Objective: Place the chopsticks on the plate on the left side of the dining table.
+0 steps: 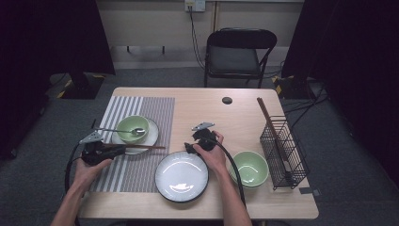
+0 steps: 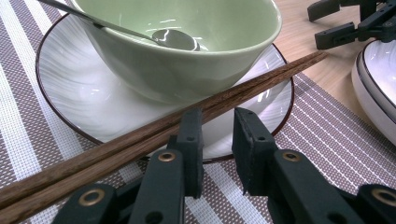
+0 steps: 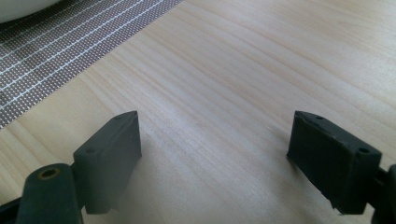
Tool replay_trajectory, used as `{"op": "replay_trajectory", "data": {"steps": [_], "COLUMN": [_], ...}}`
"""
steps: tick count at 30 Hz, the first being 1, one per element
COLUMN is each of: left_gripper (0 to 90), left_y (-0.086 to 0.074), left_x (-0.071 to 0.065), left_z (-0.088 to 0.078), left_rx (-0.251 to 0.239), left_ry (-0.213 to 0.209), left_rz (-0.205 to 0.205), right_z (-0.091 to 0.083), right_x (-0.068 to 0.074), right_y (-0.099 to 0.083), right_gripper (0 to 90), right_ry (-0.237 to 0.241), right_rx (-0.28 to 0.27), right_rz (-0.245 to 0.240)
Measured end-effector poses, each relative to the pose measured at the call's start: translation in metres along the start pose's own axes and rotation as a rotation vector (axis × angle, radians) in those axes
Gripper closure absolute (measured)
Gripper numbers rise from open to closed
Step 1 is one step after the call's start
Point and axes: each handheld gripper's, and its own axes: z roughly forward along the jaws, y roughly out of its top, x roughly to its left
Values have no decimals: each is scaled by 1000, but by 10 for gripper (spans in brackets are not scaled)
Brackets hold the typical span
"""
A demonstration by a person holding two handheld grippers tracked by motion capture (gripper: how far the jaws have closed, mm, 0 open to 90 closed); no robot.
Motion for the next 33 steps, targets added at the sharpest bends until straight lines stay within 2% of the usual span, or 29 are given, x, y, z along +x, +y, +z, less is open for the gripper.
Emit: {"op": "replay_trajectory", "data": {"steps": [9, 17, 19, 23, 25, 27, 33], "left_gripper": [712, 690, 687, 671, 665, 658, 588], "left_y": [0, 1, 3, 7, 7, 7, 1], "left_x": [-1, -2, -3, 2, 7, 10, 23], "left_z": [1, -1, -4, -15, -24, -31, -46], "left_rx": [-3, -7, -20, -50, -86, -99, -111], "left_ry": [3, -10, -22, -17, -16, -8, 54], "left_rz": [-7, 8, 6, -17, -39, -32, -69], "right_z": [0, 0, 0, 0, 0, 0, 0], "right_x": [0, 0, 0, 0, 0, 0, 0], "right_y": [0, 0, 0, 0, 0, 0, 0], "right_gripper": [163, 162, 163, 163, 163, 163, 163], "right_ry": [0, 0, 0, 0, -1, -1, -1], "right_rx": [0, 0, 0, 0, 0, 0, 0], "right_rz": [0, 0, 0, 0, 1, 1, 1]}}
